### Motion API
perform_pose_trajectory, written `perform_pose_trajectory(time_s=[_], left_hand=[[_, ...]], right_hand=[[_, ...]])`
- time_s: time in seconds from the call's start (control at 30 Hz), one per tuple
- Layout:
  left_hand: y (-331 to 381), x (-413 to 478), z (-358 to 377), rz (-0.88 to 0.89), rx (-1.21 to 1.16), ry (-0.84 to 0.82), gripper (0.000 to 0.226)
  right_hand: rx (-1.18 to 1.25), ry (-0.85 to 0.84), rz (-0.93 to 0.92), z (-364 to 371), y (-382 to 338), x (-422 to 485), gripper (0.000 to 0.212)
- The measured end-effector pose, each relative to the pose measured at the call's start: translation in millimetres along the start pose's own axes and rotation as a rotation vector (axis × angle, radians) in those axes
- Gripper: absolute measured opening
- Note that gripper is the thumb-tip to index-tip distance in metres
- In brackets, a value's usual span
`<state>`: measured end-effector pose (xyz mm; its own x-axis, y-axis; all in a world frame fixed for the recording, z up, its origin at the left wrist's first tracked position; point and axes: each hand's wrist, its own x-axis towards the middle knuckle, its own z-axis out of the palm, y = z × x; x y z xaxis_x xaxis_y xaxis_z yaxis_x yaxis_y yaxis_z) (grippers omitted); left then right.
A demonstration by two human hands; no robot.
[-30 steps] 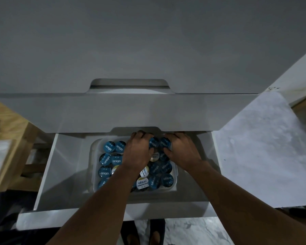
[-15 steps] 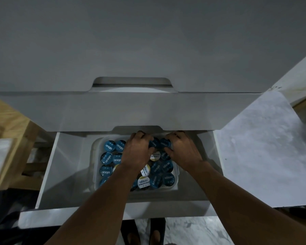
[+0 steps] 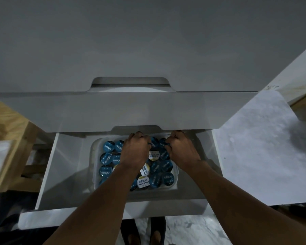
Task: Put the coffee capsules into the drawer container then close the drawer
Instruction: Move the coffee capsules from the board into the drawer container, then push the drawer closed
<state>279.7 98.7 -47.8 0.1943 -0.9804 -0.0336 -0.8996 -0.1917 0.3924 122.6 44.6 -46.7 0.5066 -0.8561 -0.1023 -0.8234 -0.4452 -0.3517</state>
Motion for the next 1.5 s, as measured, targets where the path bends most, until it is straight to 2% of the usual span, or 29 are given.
perform_pose_trajectory(time_s=[0.2,0.53,0.63,0.73,0.97,1.1,1.23,1.3,1.37,1.5], left_hand=[[1,-1,-5,0.001,0.002,0.003,0.023],[-5,-29,-31,-0.059,0.0,0.077,0.023],[-5,-44,-40,-0.073,0.055,0.065,0.022],[-3,-60,-51,-0.035,0.102,0.128,0.02],[3,-118,-77,0.05,0.115,0.25,0.026],[-3,-164,-72,0.106,0.156,0.351,0.018],[-12,-209,-57,0.127,0.085,0.383,0.017],[-16,-231,-51,0.139,0.119,0.396,0.019],[-21,-249,-45,0.153,0.174,0.412,0.025],[-36,-267,-33,0.109,0.286,0.316,0.069]], right_hand=[[0.013,-0.028,0.019,-6,-2,-2,0.03],[-0.005,0.054,-0.007,-11,-10,-16,0.03],[-0.023,0.027,0.03,-19,-15,-30,0.032],[-0.029,0.019,0.049,-29,-23,-47,0.032],[-0.031,0.146,0.059,-41,-58,-96,0.03],[-0.005,0.298,0.052,-35,-84,-142,0.031],[-0.048,0.437,-0.043,-11,-98,-188,0.028],[-0.081,0.427,-0.043,5,-100,-207,0.037],[-0.099,0.38,-0.006,18,-103,-223,0.05],[-0.098,0.254,0.006,38,-107,-241,0.065]])
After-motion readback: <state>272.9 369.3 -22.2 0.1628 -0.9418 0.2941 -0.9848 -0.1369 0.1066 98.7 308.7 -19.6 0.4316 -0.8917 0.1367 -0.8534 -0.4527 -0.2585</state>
